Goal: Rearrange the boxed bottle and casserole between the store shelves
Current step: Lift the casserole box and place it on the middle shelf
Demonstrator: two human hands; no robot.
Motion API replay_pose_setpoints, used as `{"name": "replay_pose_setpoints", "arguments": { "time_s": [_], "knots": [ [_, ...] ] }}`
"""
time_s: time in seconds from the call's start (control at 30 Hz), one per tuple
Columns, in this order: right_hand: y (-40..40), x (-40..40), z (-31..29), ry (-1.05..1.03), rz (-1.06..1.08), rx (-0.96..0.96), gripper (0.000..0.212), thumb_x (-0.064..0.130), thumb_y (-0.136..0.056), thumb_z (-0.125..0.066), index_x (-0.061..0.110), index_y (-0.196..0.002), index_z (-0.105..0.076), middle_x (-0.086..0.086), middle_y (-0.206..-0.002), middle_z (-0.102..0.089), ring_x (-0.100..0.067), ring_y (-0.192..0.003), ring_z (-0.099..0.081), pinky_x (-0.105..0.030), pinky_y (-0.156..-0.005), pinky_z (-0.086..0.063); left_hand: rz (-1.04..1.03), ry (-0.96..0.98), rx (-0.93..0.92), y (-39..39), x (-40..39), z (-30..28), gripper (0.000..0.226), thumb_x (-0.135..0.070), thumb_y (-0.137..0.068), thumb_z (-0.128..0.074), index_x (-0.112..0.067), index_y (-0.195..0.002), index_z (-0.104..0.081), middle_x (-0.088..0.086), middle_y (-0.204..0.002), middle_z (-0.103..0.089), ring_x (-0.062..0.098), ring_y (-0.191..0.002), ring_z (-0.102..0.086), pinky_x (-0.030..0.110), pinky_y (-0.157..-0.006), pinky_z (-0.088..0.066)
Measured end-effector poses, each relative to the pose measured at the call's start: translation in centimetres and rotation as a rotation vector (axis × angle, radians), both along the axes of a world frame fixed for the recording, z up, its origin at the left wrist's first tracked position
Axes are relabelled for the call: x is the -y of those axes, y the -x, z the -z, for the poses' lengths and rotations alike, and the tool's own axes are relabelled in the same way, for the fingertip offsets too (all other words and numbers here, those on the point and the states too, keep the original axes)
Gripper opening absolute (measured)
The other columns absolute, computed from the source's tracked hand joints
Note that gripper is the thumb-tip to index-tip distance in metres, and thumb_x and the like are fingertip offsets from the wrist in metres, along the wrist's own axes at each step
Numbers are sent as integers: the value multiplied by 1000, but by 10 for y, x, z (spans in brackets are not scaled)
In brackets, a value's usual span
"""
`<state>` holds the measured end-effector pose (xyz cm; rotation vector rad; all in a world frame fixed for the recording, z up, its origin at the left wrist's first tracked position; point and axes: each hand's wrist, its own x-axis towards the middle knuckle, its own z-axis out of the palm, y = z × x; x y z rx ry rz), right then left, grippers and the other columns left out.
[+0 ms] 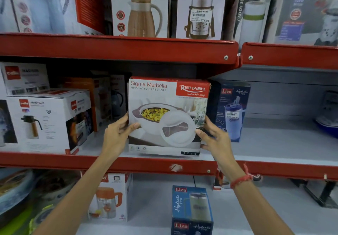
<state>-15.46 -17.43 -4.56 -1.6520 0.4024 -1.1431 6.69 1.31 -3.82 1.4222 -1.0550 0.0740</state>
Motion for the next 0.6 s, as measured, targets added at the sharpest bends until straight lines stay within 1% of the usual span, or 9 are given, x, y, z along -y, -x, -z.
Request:
{"name": "replay_pose_setpoints", "arguments": {
  "time_s": [0.07, 0.17, 0.2, 0.27, 0.33, 0.4, 0.47, 0.53, 0.6],
  "knots": [
    [-10, 4, 6, -12, 4, -3, 59, 10, -87, -71, 35, -137, -51, 10, -129, -66, -8, -120, -60, -50, -97, -53, 0, -12, -20, -9, 4, 4, 38, -48, -73, -67, -64, -106, -57, -39, -93, -70, -3, -100, -68, 36, -95, -55],
    [-18, 5, 13, -38, -13, -3, 57, 12, -85, -72, 57, -116, -56, 5, -134, -63, -1, -117, -59, -51, -98, -51, -11, -12, -44, -19, 5, 13, 40, -42, -73, -69, -59, -108, -59, -34, -92, -72, -1, -100, -68, 38, -97, -53],
    [-20, 5, 14, -46, -21, -9, 57, 12, -85, -72, 60, -111, -57, 4, -135, -63, -7, -120, -59, -49, -95, -54, -10, -5, -53, -21, 6, 16, 42, -40, -73, -70, -55, -111, -60, -29, -95, -74, -3, -99, -68, 36, -95, -54],
    [-21, 4, 15, -54, -30, -20, 59, 13, -85, -73, 67, -105, -57, 3, -137, -63, -15, -125, -57, -35, -82, -59, -6, 15, -76, -22, 6, 21, 51, -37, -72, -70, -41, -121, -59, -12, -106, -75, -8, -96, -67, 29, -92, -56],
    [-21, 3, 15, -40, -22, -35, 61, 15, -85, -72, 71, -102, -57, 4, -136, -63, -16, -127, -55, -28, -76, -58, -16, 20, -98, -23, 6, 26, 53, -35, -70, -71, -38, -122, -58, -16, -103, -74, -10, -93, -67, 24, -89, -55],
    [-21, 3, 15, -34, -12, -42, 61, 16, -86, -72, 72, -102, -56, 5, -137, -62, -18, -128, -54, -37, -82, -57, -27, 4, -119, -22, 5, 29, 49, -34, -70, -71, -42, -117, -59, -33, -92, -72, -9, -95, -67, 23, -88, -55],
    [-21, 2, 16, -33, -9, -41, 61, 16, -86, -72, 73, -101, -56, 6, -136, -62, -18, -129, -53, -41, -85, -56, -31, -7, -119, -21, 4, 30, 49, -35, -71, -72, -44, -118, -59, -38, -92, -70, -8, -98, -67, 21, -88, -55],
    [-22, 2, 17, -20, -2, -41, 62, 16, -86, -71, 73, -103, -55, 8, -136, -61, -16, -129, -52, -46, -90, -54, -31, 0, -118, -21, 4, 31, 56, -35, -71, -72, -35, -125, -58, -34, -95, -71, -8, -99, -66, 22, -89, -55],
    [-24, 3, 19, -5, -3, -37, 61, 15, -86, -71, 71, -105, -55, 16, -133, -61, -15, -131, -51, -49, -96, -51, -25, 18, -123, -23, 3, 30, 60, -33, -71, -72, -24, -129, -58, -19, -106, -71, -7, -100, -66, 23, -89, -55]
  ]
}}
